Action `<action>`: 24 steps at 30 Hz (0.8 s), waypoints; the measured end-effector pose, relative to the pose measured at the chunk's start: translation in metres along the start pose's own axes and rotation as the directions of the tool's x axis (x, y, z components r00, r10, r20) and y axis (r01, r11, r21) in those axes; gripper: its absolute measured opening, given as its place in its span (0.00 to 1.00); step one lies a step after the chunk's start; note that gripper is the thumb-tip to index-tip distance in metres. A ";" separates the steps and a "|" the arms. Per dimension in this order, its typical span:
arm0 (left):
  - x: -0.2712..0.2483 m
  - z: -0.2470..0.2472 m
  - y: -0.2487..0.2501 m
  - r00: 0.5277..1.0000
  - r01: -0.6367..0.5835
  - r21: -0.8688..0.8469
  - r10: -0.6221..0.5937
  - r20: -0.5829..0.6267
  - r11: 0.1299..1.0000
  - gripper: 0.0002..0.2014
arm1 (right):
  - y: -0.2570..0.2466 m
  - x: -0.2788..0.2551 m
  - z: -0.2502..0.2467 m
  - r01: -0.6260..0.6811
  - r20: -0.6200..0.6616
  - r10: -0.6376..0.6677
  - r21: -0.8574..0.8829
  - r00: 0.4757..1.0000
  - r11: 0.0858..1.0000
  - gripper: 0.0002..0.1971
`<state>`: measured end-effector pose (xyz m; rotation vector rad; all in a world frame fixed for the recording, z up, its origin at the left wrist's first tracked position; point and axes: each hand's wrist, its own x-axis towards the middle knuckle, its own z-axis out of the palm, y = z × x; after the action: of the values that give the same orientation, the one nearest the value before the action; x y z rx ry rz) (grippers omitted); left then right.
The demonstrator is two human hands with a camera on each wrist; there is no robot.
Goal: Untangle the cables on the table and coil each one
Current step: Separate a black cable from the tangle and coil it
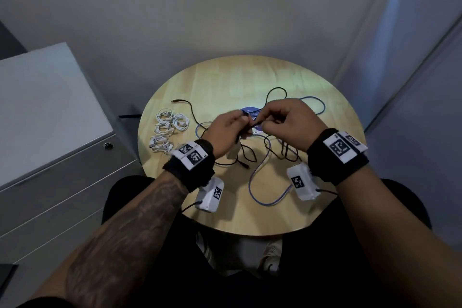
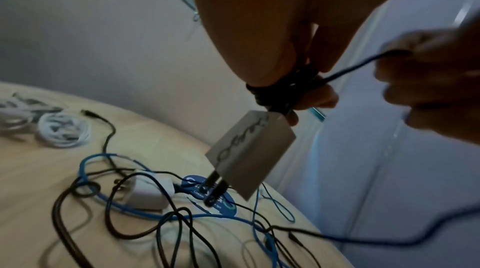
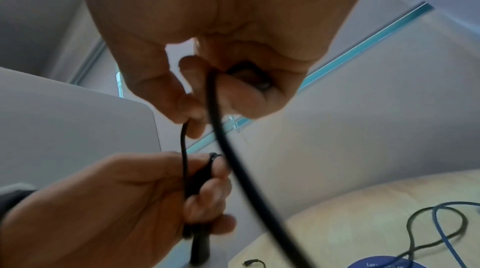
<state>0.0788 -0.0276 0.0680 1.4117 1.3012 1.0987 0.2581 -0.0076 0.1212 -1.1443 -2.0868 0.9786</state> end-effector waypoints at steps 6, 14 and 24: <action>-0.002 -0.002 0.018 1.000 -0.020 0.056 0.021 -0.011 0.998 0.18 | 0.012 0.010 -0.002 0.024 -0.071 -0.014 0.132 0.997 0.991 0.08; 0.008 -0.028 0.017 0.972 -0.027 0.000 0.027 -0.234 1.000 0.19 | 0.024 0.011 0.003 -0.212 0.017 0.219 0.345 0.976 0.914 0.23; 0.009 -0.061 -0.012 0.902 0.063 -0.161 -0.125 -0.413 0.985 0.19 | 0.042 0.009 -0.011 -0.112 -0.106 0.128 0.147 0.986 0.983 0.03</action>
<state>0.0175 -0.0155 0.0690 1.0221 1.5379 1.4554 0.2811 0.0189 0.0946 -1.2348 -1.8458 1.0715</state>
